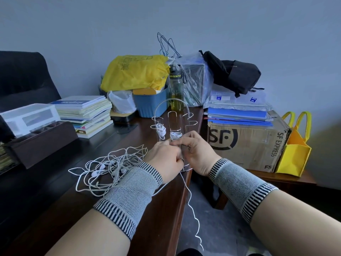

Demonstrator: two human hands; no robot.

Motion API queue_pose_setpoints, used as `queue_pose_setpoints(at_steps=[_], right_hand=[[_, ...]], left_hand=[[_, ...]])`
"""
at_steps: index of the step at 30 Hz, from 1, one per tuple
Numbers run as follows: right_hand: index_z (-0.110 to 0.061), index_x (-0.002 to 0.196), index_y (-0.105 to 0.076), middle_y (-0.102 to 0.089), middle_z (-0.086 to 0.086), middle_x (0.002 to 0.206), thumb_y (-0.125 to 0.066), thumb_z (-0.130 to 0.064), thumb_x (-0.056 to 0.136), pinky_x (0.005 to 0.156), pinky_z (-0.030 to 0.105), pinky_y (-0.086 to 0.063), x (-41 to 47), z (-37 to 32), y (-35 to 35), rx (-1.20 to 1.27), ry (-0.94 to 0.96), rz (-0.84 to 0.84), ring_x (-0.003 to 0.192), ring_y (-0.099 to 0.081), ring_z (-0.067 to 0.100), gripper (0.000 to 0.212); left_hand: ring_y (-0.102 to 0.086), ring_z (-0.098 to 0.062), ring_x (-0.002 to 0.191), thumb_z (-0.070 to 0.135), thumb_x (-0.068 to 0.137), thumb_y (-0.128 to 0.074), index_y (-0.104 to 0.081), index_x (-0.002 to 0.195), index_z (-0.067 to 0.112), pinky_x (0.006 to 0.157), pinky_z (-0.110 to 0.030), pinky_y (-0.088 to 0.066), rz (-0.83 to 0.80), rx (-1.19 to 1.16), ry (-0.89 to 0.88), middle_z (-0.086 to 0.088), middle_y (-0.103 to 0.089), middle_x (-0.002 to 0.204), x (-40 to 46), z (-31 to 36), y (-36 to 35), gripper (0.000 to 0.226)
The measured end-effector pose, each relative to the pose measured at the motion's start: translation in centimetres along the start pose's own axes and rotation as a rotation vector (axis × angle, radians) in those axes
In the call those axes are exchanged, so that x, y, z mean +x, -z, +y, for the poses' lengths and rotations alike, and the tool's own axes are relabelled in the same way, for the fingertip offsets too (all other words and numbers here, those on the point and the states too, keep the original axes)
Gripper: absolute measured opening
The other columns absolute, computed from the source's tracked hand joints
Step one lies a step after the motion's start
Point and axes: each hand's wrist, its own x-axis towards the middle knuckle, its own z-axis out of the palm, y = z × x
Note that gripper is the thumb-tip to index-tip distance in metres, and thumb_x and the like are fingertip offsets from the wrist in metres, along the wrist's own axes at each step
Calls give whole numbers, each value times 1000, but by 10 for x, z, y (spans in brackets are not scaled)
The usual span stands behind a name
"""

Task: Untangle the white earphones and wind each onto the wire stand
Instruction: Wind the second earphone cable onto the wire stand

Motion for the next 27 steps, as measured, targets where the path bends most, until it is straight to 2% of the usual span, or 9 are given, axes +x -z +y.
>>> queue_pose_setpoints(at_steps=[3,5,7,9,15,18,21,25,27], right_hand=[[-20,95,-75,-53,-3,97,-66,-2,84,84,14,-46,1,4,1,-51,-4,37,92,-56,10,23],[-18,90,-75,-55,-7,92,-70,-6,84,75,2,-40,1,5,3,-1,-19,92,80,-55,-1,15],[-23,85,-73,-61,-9,90,-73,-11,83,75,5,-41,1,7,4,84,-54,129,76,-56,-3,12],[-28,78,-69,-66,-10,84,-74,-11,82,74,13,-45,2,9,5,211,-106,146,69,-57,-5,19],[-15,72,-70,-67,-1,71,-74,-8,82,64,16,-46,4,10,5,635,-232,171,60,-56,3,13],[-11,72,-68,-69,5,72,-71,-7,85,56,11,-43,5,5,5,755,-299,170,52,-56,-1,14],[-11,71,-67,-71,7,75,-69,-11,87,53,12,-44,7,1,9,811,-375,166,60,-62,4,16],[-12,70,-66,-71,7,67,-68,-18,89,53,25,-36,15,0,10,823,-492,182,71,-52,24,21],[-12,70,-67,-72,5,65,-67,-22,89,54,26,-33,19,-1,10,779,-525,183,76,-50,27,22]], left_hand=[[-46,-27,131,34,91,-55,-49,65,24,103,-34,-41,18,-41,1,-3,-48,144,-1,2,4,28],[-60,-25,106,31,90,-56,-52,67,19,84,-32,-47,86,-66,27,0,-64,110,-2,2,9,25],[-61,-21,83,30,88,-56,-53,65,19,70,-31,-47,145,-94,88,1,-64,82,-2,-1,16,25],[-60,-20,76,29,88,-59,-59,66,18,64,-30,-45,167,-189,150,0,-66,75,-1,-8,21,24],[-64,-1,56,15,91,-60,-67,85,14,62,-29,-59,279,-777,145,7,-71,68,-2,-15,31,9],[-56,4,47,22,89,-63,-66,76,23,52,-18,-51,433,-757,184,8,-68,64,8,-8,33,14],[-59,-1,49,32,90,-62,-66,64,24,52,-20,-46,507,-636,310,9,-65,56,19,-4,35,27],[-61,-10,51,38,95,-50,-67,59,19,45,-22,-37,396,-310,353,1,-70,61,24,-1,36,45],[-64,-13,58,38,97,-46,-69,63,17,51,-23,-46,352,-240,361,0,-72,66,27,-2,34,46]])
